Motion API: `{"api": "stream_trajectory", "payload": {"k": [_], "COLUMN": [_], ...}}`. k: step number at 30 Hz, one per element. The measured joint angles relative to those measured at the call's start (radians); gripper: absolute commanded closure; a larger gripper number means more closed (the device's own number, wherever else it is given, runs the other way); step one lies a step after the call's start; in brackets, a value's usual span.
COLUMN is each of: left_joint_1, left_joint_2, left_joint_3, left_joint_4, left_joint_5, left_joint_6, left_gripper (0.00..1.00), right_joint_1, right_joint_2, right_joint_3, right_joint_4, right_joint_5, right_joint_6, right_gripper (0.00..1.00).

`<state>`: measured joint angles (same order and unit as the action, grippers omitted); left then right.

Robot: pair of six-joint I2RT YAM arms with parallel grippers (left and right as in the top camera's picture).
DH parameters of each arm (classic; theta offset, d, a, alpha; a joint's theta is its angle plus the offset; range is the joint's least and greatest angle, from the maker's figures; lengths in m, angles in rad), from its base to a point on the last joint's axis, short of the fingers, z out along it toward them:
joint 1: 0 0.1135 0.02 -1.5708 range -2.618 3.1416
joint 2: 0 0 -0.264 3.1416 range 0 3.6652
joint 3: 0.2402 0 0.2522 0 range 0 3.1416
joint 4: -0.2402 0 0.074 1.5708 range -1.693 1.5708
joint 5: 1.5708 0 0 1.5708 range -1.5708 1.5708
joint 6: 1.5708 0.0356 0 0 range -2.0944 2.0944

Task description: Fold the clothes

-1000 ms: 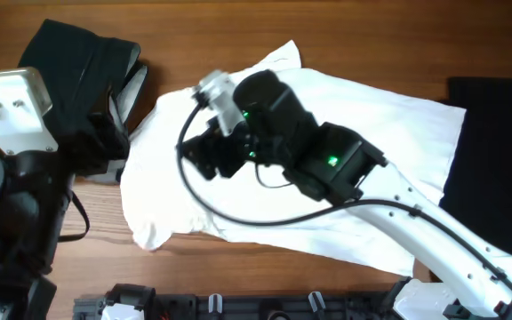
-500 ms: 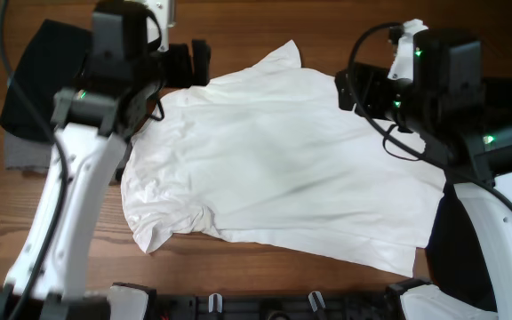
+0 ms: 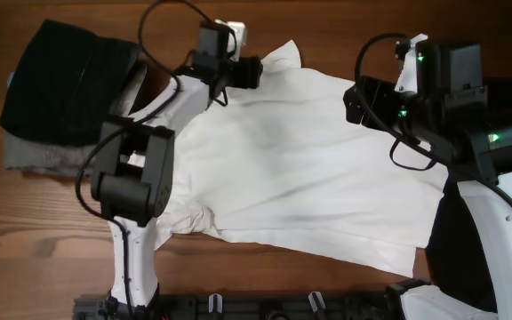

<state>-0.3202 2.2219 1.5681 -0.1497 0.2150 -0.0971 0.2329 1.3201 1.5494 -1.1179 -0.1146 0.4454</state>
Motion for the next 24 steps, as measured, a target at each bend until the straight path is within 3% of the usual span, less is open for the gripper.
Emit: {"api": "stream_trajectory", "payload": {"k": [6,9,11,15,20,24], "left_joint_1": [-0.008,-0.007,-0.007,-0.006,0.033,0.143], "left_joint_2": [0.031,0.051,0.056,0.069,0.093,0.094], "left_joint_3": [0.0,0.004,0.006,0.007,0.008,0.043], "left_joint_4": [-0.052,-0.062,-0.058,-0.013,0.053,-0.04], "left_joint_5": [0.0,-0.013,-0.042,-0.146,-0.417,-0.451], "left_joint_6": [0.06,0.1,0.121,0.126,0.011,-0.029], "left_gripper": [0.36,0.49,0.68,0.92,0.92,0.9], "right_joint_1": [0.0,0.0,0.0,0.0,0.0,-0.004], "right_joint_2": [0.0,0.008,0.023,0.055,0.071,0.098], "right_joint_3": [0.0,0.0,0.0,0.0,0.0,0.0], "right_joint_4": [-0.001,-0.001,-0.002,-0.005,-0.037,-0.095], "right_joint_5": [0.0,0.0,0.0,0.0,0.012,0.08], "right_joint_6": [0.007,0.008,0.012,0.015,0.016,0.065], "right_gripper": [0.18,0.18,0.18,0.18,0.18,0.15]}}
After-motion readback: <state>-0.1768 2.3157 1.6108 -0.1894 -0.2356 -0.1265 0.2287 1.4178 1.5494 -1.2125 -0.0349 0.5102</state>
